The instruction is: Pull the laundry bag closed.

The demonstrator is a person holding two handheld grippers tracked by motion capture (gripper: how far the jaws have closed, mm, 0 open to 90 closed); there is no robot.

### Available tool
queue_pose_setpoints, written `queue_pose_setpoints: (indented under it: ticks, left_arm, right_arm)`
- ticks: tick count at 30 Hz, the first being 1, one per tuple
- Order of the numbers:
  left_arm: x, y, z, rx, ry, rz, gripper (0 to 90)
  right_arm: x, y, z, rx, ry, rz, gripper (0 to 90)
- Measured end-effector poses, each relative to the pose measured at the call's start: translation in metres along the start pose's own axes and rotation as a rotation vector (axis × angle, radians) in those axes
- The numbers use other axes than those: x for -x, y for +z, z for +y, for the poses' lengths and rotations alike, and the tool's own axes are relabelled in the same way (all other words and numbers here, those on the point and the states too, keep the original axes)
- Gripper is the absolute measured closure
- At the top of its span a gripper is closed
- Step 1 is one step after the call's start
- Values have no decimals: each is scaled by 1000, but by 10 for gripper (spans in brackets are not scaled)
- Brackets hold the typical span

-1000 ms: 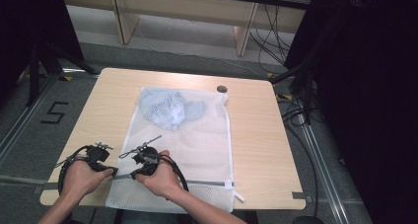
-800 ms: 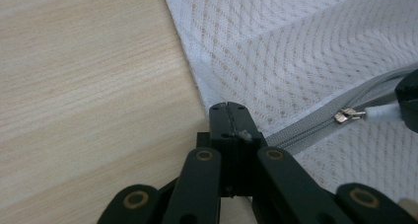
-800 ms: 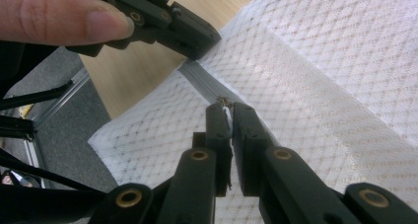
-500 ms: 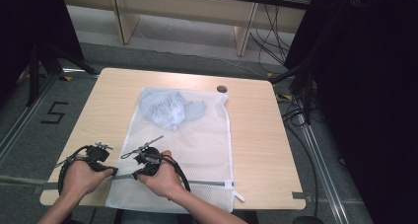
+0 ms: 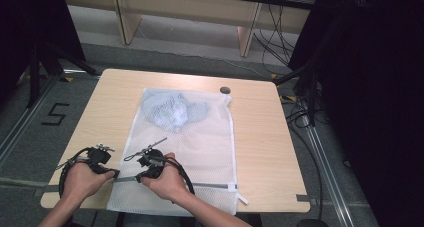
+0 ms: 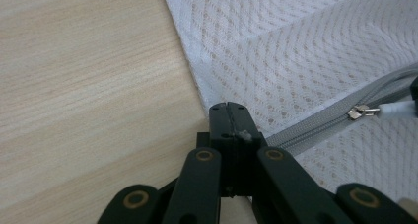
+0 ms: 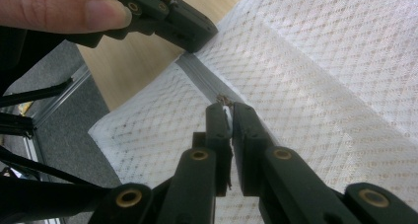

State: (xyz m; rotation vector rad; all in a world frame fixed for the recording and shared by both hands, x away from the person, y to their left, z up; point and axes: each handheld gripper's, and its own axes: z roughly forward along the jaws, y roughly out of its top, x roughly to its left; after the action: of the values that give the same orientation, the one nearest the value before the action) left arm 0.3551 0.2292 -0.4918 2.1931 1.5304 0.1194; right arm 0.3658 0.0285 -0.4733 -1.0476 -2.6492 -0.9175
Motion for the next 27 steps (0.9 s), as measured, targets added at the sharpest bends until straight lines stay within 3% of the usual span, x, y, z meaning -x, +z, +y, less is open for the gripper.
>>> queue_pose_setpoints:
  ticks: [15, 17, 19, 20, 22, 27]
  left_arm:
    - [0, 0, 0, -2, 1, 2, 899]
    - [1, 1, 0, 16, -16, 4, 899]
    - [1, 1, 0, 16, -18, 3, 899]
    - [-1, 0, 0, -1, 1, -3, 899]
    - [1, 1, 0, 17, -16, 4, 899]
    - [1, 1, 0, 17, -15, 3, 899]
  right_arm:
    - [3, -5, -4, -3, 16, -2, 870]
    - [4, -6, -5, 0, 16, -3, 870]
    - [6, -6, -6, -4, -7, -20, 870]
    - [6, -7, -6, -9, 5, -15, 870]
    - [5, -7, -6, -7, 12, -11, 870]
    - [6, -8, -6, -5, 19, -3, 870]
